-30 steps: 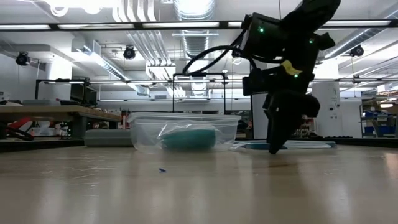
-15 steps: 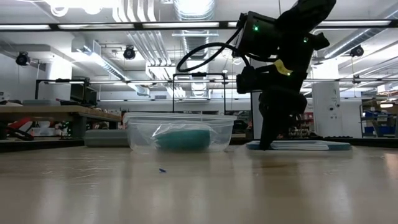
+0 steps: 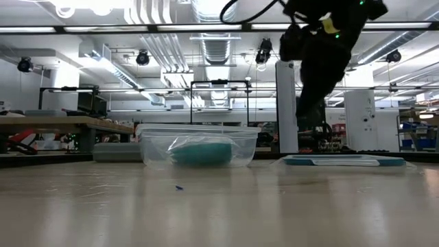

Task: Roll bandage
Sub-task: Close the transparent food container

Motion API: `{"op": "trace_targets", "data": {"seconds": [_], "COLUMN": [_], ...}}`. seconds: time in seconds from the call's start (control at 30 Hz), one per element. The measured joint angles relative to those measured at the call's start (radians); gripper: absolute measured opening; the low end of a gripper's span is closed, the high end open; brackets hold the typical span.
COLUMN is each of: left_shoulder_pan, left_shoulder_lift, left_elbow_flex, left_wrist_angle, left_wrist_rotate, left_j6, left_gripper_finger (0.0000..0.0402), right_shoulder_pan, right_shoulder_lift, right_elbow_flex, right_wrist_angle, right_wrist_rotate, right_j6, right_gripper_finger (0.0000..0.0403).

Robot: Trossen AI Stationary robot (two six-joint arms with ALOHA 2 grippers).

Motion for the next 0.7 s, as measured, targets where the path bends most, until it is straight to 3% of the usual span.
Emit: {"op": "trace_targets", "data": {"seconds": [0.1, 0.27, 0.4, 0.53, 0.7], "left_shoulder_pan": [0.0, 0.0, 0.0, 0.0, 0.0], "left_shoulder_lift": [0.0, 0.0, 0.0, 0.0, 0.0], "left_elbow_flex": [0.0, -0.001, -0.001, -0.001, -0.002], "left_wrist_angle": [0.001, 0.001, -0.001, -0.001, 0.001], "left_wrist_rotate": [0.0, 0.0, 0.0, 0.0, 0.0], "left_j6": [0.0, 0.0, -0.001, -0.001, -0.001], "left_gripper_finger": [0.0078, 0.0085, 0.0093, 0.01, 0.0107], "right_shoulder_pan": [0.001, 0.021, 0.063, 0.087, 0.086], "right_shoulder_lift": [-0.059, -0.155, -0.195, -0.179, -0.112], "right_elbow_flex": [0.0, -0.048, -0.12, -0.178, -0.198], "right_wrist_angle": [-0.076, -0.11, -0.111, -0.104, -0.05], "right_wrist_rotate": [0.036, -0.11, -0.121, -0.131, -0.134], "right_j6": [-0.003, -0.034, 0.021, 0.111, 0.138], "right_gripper_finger": [0.0002, 0.0001, 0.0008, 0.0054, 0.0144]}}
